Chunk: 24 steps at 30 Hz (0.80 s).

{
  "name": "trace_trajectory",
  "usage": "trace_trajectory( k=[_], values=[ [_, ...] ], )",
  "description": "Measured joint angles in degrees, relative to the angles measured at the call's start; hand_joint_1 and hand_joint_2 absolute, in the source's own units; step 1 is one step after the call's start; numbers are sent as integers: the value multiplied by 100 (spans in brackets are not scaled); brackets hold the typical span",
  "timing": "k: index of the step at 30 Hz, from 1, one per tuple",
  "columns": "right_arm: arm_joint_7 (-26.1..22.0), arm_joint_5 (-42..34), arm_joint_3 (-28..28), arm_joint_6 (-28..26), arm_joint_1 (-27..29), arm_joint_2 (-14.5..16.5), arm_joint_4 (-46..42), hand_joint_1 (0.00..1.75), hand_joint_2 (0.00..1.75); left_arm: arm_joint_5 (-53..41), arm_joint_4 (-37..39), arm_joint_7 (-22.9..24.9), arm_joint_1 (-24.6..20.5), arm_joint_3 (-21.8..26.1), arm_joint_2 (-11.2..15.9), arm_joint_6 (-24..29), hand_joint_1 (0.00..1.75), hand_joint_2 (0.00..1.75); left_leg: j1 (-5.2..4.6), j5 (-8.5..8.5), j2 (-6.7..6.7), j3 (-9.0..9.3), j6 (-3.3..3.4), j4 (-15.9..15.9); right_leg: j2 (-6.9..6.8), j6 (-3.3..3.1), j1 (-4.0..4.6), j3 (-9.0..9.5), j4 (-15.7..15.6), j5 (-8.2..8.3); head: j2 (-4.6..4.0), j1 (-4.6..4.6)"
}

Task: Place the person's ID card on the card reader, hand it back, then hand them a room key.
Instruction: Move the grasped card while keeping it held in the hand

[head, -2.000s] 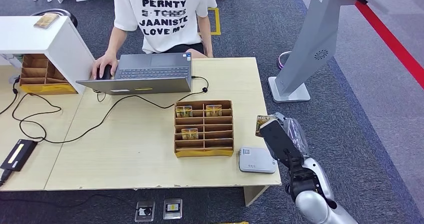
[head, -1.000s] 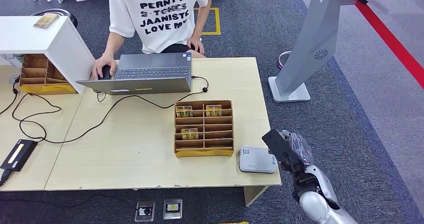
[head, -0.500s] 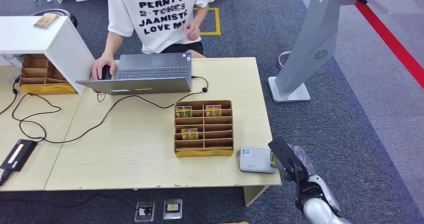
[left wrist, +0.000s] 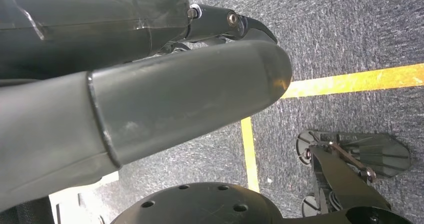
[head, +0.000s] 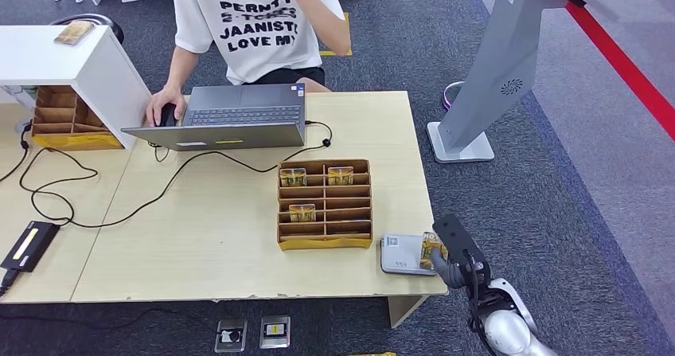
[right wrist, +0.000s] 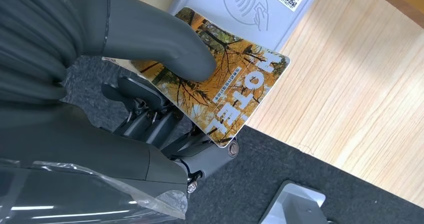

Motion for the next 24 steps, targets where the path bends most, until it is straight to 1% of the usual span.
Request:
trace_trajectory(
  k=[12,24],
  values=[
    [-14,-96,1,-5,-88,10,21,175,175,1,0,0,0,0,19,-13,0,0,0,0,0,0,0,0,0,0,0,0,0,0,0,-1],
    [-225,-129,114,77,-399,125,185,175,175,-5,0,1,-7,0,20,-16,0,0,0,0,-1,-1,0,0,0,0,0,0,2,0,0,-1]
  ],
)
